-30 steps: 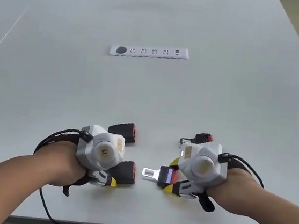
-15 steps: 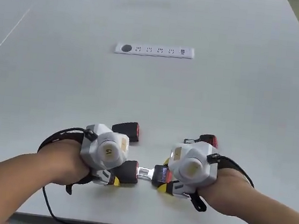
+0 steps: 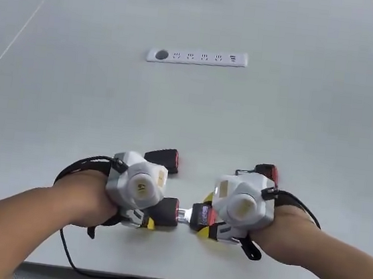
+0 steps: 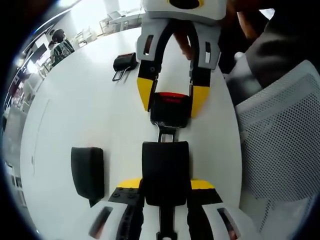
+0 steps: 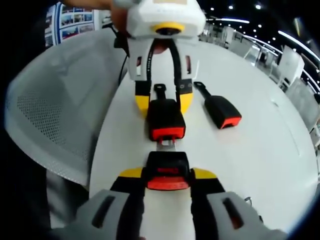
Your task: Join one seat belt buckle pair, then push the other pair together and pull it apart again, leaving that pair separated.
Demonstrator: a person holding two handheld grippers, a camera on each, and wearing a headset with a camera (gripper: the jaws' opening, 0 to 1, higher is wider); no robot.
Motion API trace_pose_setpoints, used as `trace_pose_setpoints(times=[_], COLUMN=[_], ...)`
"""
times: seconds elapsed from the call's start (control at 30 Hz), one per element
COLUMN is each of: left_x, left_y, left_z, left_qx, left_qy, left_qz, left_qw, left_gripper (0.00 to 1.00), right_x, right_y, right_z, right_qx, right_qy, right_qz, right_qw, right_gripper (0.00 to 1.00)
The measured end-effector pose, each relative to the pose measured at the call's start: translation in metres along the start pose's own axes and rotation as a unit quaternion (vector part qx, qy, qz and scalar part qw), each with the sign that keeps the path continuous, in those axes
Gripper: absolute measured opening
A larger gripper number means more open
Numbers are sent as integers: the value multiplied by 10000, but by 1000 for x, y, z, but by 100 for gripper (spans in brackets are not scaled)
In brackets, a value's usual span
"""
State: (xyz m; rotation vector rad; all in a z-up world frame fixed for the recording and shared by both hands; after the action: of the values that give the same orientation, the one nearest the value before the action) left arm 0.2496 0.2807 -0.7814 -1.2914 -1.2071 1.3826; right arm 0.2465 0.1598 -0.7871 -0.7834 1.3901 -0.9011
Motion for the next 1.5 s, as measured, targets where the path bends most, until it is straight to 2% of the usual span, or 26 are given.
trace_pose_setpoints(times=[0.13, 0.27, 0.43, 0.8, 0.83, 0.9, 0.93, 0.97, 1.03, 1.2, 1.5], left_x=[0, 1, -1, 0, -1, -2, 0, -1, 0, 0, 0], left_y=[0, 0, 0, 1, 1, 1, 2, 3, 3, 3, 3], left_z=[0, 0, -1, -1, -1, -1, 0, 0, -1, -1, -2], left_qx=[-14, 22, 23, 41, 41, 41, 66, 63, 65, 74, 72], left_qy=[44, 108, 141, 110, 124, 170, 149, 173, 217, 276, 271], left_qz=[43, 143, 35, 78, 68, 23, -10, 24, 77, 97, 192], left_qw=[10000, 9998, 9999, 9999, 9999, 9998, 9999, 9998, 9997, 9995, 9994], left_gripper=[33, 33, 32, 32, 32, 32, 32, 32, 32, 33, 33], right_x=[2, 1, -2, -7, -11, -18, -14, -17, -16, -19, -18], right_y=[0, 0, 2, 4, 5, 11, 9, 10, 10, 10, 11], right_z=[1, 3, 3, 7, 6, 5, 6, 5, 6, 5, 5], right_qx=[-30, -89, -97, -220, -239, -224, -192, -214, -256, -226, -224], right_qy=[-71, -38, -2, -96, -104, -159, -279, -271, -246, -218, -180], right_qz=[-24, 69, 170, 231, 322, 274, -6, 118, 172, 17, -80], right_qw=[10000, 9999, 9998, 9994, 9991, 9992, 9994, 9993, 9992, 9995, 9996], right_gripper=[34, 33, 32, 32, 32, 32, 32, 32, 32, 32, 33])
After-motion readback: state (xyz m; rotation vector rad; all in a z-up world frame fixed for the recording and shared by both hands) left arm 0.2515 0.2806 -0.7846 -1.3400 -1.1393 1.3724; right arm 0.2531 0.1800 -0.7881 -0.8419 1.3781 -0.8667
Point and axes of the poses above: the centre of the closed fingertips' face, and the gripper's own axes: y roughly forward along the fingers, z roughly to its right, x roughly out of its underside, the point moved 5 cm from there along -y, roughly backward along the fingers, and after that the axes turned 11 degrees about -z, right-handed, at the moved point
